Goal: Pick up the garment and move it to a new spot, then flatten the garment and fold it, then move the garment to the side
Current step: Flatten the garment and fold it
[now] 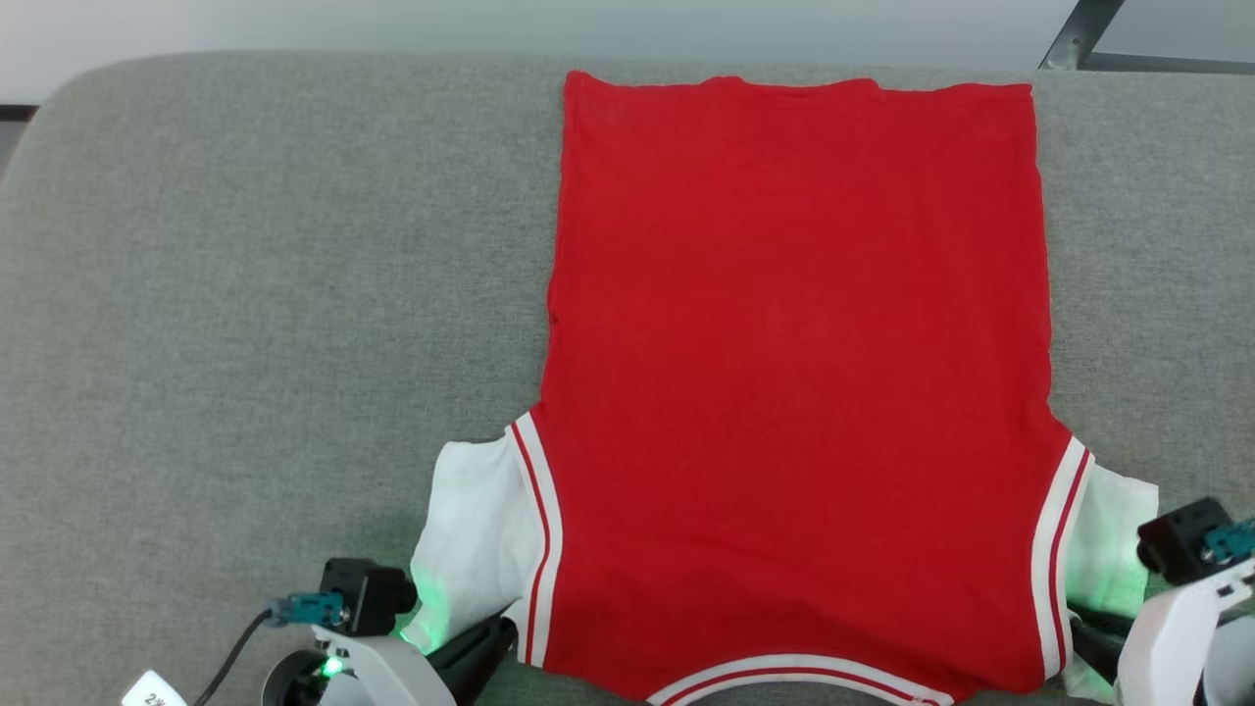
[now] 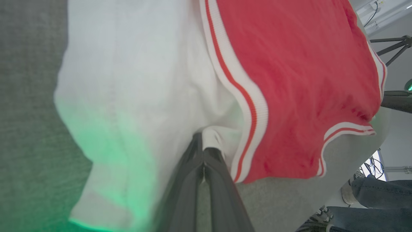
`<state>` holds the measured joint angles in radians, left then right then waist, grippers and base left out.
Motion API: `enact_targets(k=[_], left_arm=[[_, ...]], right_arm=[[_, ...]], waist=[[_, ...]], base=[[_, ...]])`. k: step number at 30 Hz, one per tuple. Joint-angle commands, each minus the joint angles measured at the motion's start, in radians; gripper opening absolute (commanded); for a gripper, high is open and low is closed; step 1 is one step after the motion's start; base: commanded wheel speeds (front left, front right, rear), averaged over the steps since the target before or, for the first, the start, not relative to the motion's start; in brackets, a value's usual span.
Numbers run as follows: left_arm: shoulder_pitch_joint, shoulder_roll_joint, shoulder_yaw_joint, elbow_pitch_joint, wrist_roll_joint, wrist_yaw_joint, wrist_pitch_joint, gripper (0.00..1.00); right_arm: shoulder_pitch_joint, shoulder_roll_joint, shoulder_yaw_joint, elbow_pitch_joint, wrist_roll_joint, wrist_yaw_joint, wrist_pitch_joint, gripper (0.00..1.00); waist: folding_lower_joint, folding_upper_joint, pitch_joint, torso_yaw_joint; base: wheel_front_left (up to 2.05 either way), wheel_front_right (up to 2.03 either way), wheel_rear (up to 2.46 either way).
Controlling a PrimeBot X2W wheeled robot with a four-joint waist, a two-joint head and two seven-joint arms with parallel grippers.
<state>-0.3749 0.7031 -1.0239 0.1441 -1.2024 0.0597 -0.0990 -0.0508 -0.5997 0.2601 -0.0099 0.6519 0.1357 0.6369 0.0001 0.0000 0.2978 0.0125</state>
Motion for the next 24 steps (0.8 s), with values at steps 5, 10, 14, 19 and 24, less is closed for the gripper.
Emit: enact_targets(k=[5,10,14,19,24], left_arm=[[0.011,-0.004,-0.008,0.005,0.013,0.019,-0.009,0.0],[-0.006,0.001,-0.005,-0.039,0.046,0.038,-0.027,0.0],[-0.035,-0.014,-0.012,-0.079,0.073,0.045,-0.026,0.0],[-0.08,-0.04,-0.018,-0.111,0.112,0.045,-0.028,0.0],[-0.121,-0.064,-0.027,-0.119,0.14,0.031,-0.021,0.0]], right_arm=[[-0.019,-0.025,-0.113,-0.109,0.09,-0.005,0.021,1.0],[-0.085,-0.108,-0.3,-0.234,0.113,-0.005,0.072,1.0],[-0.228,-0.133,-0.354,-0.21,0.103,-0.005,0.125,1.0],[-0.486,-0.128,-0.307,-0.05,0.05,-0.005,0.184,1.0],[-0.687,-0.137,-0.225,0.107,-0.006,-0.005,0.255,1.0]], waist=[[-0.0001,0.0,-0.015,0.009],[-0.0001,0.0,0.012,0.035],[-0.0001,0.0,0.045,0.078],[-0.0001,0.0,0.116,0.137],[-0.0001,0.0,0.191,0.191]], base=[[0.0,0.0,0.0],[0.0,0.0,0.0],[0.0,0.0,0.0],[0.0,0.0,0.0],[0.0,0.0,0.0]])
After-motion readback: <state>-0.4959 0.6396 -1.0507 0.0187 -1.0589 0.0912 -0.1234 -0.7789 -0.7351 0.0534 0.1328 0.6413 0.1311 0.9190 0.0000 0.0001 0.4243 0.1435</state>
